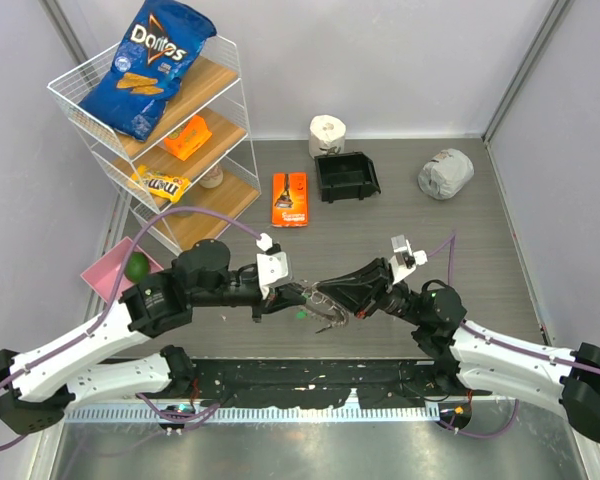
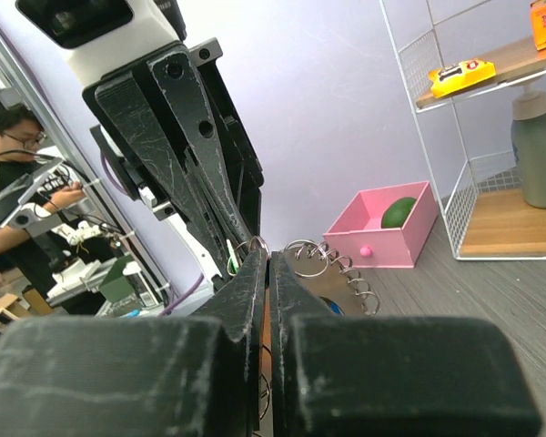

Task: Remove the keys from the keyring
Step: Remove the key from the keyring.

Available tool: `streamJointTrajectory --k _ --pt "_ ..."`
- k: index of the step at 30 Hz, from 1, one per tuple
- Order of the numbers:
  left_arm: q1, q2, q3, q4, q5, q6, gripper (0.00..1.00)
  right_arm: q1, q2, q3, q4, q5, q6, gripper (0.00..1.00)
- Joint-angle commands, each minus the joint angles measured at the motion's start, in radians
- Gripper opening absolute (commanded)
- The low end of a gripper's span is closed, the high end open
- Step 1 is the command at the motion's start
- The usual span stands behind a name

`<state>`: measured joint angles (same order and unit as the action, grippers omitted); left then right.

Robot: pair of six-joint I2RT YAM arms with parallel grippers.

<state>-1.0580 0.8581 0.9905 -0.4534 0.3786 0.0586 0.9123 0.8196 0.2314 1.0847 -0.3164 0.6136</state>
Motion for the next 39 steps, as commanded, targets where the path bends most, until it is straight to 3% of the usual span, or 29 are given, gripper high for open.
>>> streamJointTrajectory --k 1,10,22,39 --pt "-0.010 -0.045 -0.016 0.030 0.068 -0.023 0.00 -0.027 0.003 0.014 0.172 0.140 0.038 0.05" --pt "0.000 -0.034 0.046 -0.063 -0.027 -0.023 0.00 -0.029 -0.005 0.026 0.153 0.001 -0.035 0.05" --pt "0.059 0.012 0.094 -0.110 0.006 -0.052 0.00 -0.029 -0.042 0.092 0.037 -0.173 -0.075 0.05" --pt "0.098 0.071 0.140 -0.128 0.052 -0.033 0.00 -0.029 0.042 0.204 -0.042 -0.401 -0.051 0.05"
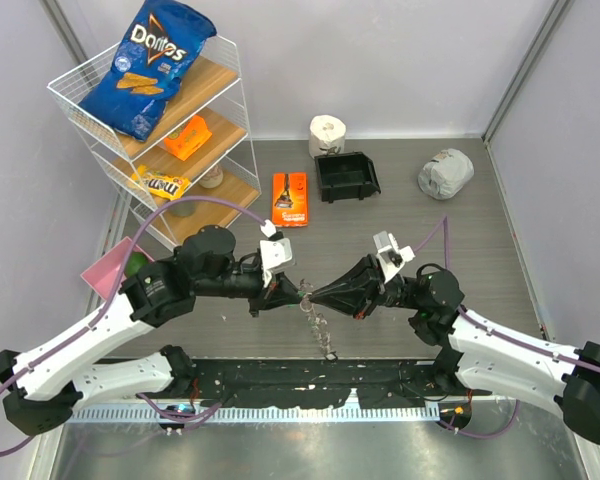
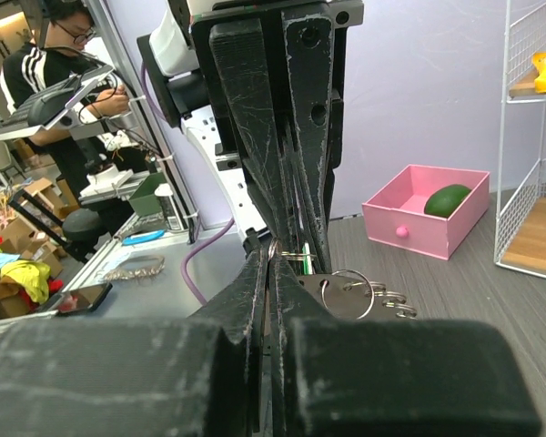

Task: Remove the keys from the keyring
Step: Remove the key from the keyring.

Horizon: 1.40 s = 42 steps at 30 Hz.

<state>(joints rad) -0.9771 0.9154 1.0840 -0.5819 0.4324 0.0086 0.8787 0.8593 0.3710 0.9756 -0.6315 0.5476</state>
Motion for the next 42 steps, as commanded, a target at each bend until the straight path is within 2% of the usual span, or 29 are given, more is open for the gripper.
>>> streamJointTrajectory --k 1,9,19,26,36,42 --pt "0.017 0.019 0.048 0.001 -0.003 0.025 0.00 0.005 0.004 0.068 0.067 -0.091 0.018 0.05" --pt "0.026 0.034 0.068 -0.027 -0.018 0.053 0.00 0.005 0.006 0.068 0.061 -0.111 0.023 0.05" --pt "0.025 0.011 0.022 0.001 0.078 0.057 0.00 0.005 -0.042 0.057 -0.017 0.018 -0.028 0.05" --pt "0.005 0.039 0.036 -0.035 0.114 0.071 0.00 0.005 -0.023 0.069 -0.009 0.027 -0.020 0.05" --pt "-0.009 0.051 0.047 -0.055 0.103 0.080 0.00 0.005 -0.014 0.074 -0.012 0.033 -0.017 0.05" --pt "-0.009 0.054 0.051 -0.070 0.011 0.086 0.00 0.005 0.006 0.086 0.023 -0.013 0.034 0.05"
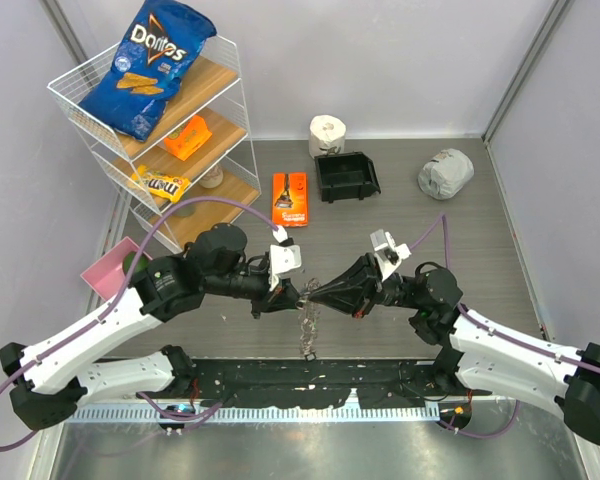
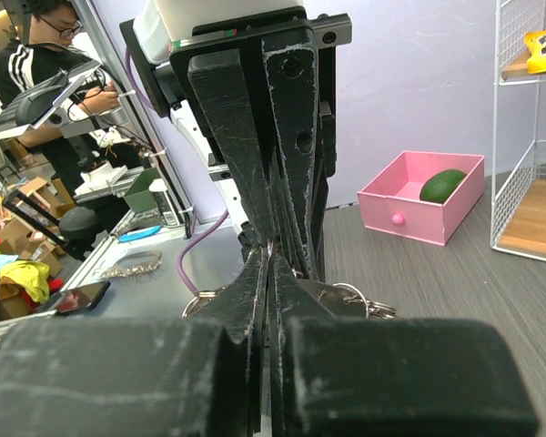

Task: Remove the keys from the keyring
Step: Remove the key from the keyring.

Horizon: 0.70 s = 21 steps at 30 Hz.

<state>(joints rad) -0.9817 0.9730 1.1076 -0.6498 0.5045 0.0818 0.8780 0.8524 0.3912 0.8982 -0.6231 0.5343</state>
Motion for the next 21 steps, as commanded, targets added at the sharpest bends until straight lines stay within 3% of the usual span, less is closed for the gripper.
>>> streamJointTrajectory --k 1,21 --pt "-0.005 0.000 0.035 -0.004 -0.084 0.013 0.00 0.006 0.017 0.070 0.107 -0.029 0.056 0.05" --pt "0.005 -0.002 0.109 -0.016 -0.216 0.062 0.00 0.010 0.065 0.094 0.058 -0.119 0.118 0.05"
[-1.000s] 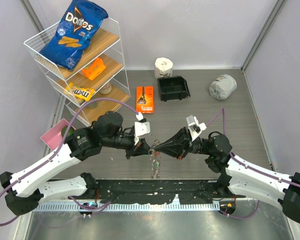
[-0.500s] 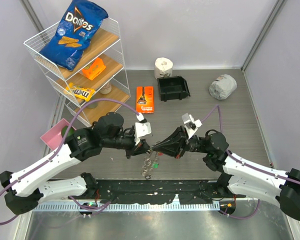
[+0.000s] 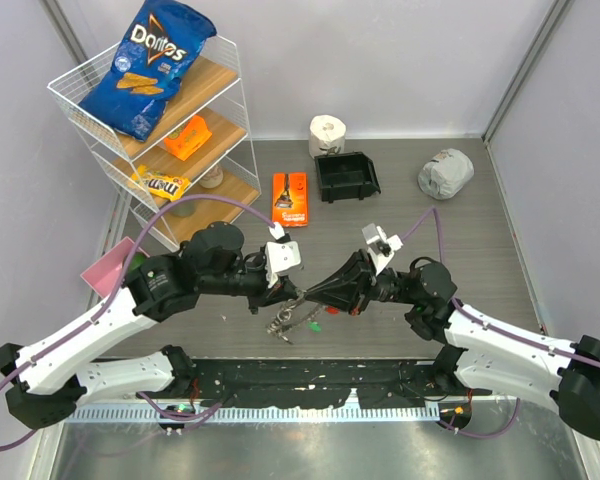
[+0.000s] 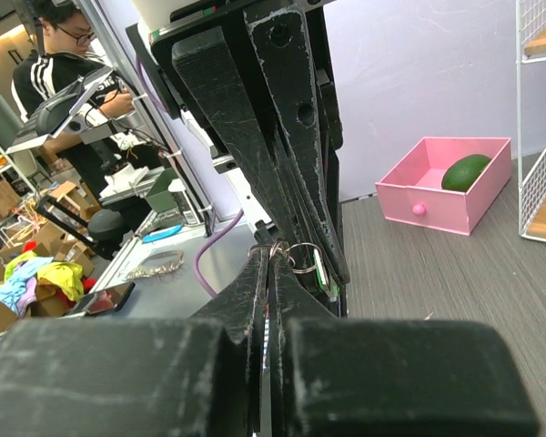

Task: Remove the keys from the keyring
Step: Remove the key from the keyring.

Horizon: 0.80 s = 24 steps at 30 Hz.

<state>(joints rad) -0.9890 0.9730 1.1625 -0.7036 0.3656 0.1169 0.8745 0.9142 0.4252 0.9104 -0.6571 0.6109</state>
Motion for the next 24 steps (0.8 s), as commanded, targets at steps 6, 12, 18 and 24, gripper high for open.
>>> streamJointTrajectory --k 6,12,18,24 --pt "0.013 -0.002 0.066 0.041 -0.103 0.035 0.00 0.021 0.020 0.076 0.001 -0.099 0.036 0.05" --pt "0.013 -0.008 0.091 0.021 -0.137 0.053 0.00 0.026 0.028 0.087 -0.070 -0.104 0.012 0.05" --pt "0.015 -0.020 0.097 0.023 -0.162 0.067 0.00 0.032 0.031 0.092 -0.122 -0.110 -0.002 0.05" --pt "0.016 -0.022 0.103 0.027 -0.165 0.073 0.00 0.037 0.045 0.092 -0.133 -0.111 -0.003 0.05"
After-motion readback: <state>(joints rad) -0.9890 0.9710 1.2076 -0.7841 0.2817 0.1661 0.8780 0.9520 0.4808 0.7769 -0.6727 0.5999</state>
